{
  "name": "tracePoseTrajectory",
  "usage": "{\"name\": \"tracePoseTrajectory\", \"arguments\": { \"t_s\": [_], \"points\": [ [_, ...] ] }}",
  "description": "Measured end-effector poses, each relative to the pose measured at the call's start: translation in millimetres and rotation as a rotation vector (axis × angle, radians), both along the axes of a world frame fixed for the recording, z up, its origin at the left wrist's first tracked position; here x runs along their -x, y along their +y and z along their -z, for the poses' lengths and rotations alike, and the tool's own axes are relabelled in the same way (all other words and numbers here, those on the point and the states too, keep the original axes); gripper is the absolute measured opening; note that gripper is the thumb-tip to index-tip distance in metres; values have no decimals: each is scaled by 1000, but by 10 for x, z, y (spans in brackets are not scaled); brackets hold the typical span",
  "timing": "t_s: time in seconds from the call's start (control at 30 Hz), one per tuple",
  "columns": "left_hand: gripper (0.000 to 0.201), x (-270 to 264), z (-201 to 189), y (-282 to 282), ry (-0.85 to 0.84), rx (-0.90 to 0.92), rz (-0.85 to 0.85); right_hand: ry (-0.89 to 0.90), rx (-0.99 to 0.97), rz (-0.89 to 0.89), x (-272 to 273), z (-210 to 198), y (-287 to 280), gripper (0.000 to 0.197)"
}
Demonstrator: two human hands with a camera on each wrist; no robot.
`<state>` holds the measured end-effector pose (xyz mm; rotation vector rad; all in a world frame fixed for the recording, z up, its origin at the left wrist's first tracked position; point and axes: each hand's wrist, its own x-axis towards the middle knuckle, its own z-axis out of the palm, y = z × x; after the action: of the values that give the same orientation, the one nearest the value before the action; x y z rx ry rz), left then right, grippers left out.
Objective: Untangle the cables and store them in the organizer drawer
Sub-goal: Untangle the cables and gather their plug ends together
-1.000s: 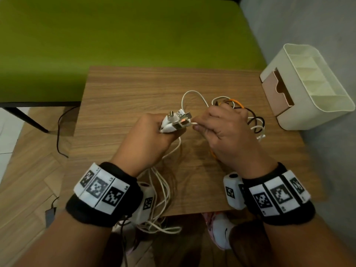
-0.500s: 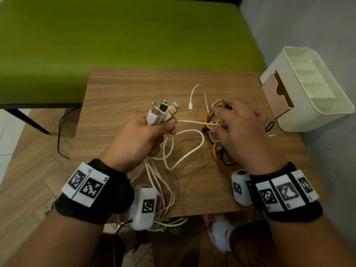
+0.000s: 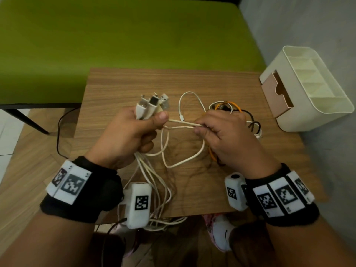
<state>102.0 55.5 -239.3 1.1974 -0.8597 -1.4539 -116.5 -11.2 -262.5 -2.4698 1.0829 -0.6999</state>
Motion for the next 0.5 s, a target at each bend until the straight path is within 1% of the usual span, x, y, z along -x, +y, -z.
{"name": "tracePoseTrajectory", "arguments": {
  "t_s": [0.1, 0.17, 0.2, 0.23, 0.27, 0.33, 0.37, 0.4, 0.5],
  "points": [
    [22, -148, 17, 7, 110, -7, -23, 76, 11, 128, 94, 34, -75, 35],
    [21, -180, 31, 3, 106, -36, -54, 51, 45, 155, 114, 36, -96, 31],
    [21, -183, 32, -4, 64, -56, -81, 22, 56, 145, 113, 33, -98, 28],
    [21, -174, 37, -12, -26, -69, -114, -10, 55, 129, 108, 31, -104, 26],
    [19, -149, 39, -20, -162, -75, -141, -34, 49, 111, 104, 35, -110, 25],
    [12, -72, 61, -23, -498, -44, -158, -32, 62, 88, 90, 51, -106, 24],
    [11, -23, 82, -24, -608, -5, -136, -18, 77, 83, 79, 64, -96, 23],
    [11, 39, 94, -19, -663, 33, -97, -3, 95, 82, 58, 67, -73, 21],
    [21, 251, 125, -4, -732, 124, 53, 71, 172, 113, -25, 60, 15, 18]
  ]
}}
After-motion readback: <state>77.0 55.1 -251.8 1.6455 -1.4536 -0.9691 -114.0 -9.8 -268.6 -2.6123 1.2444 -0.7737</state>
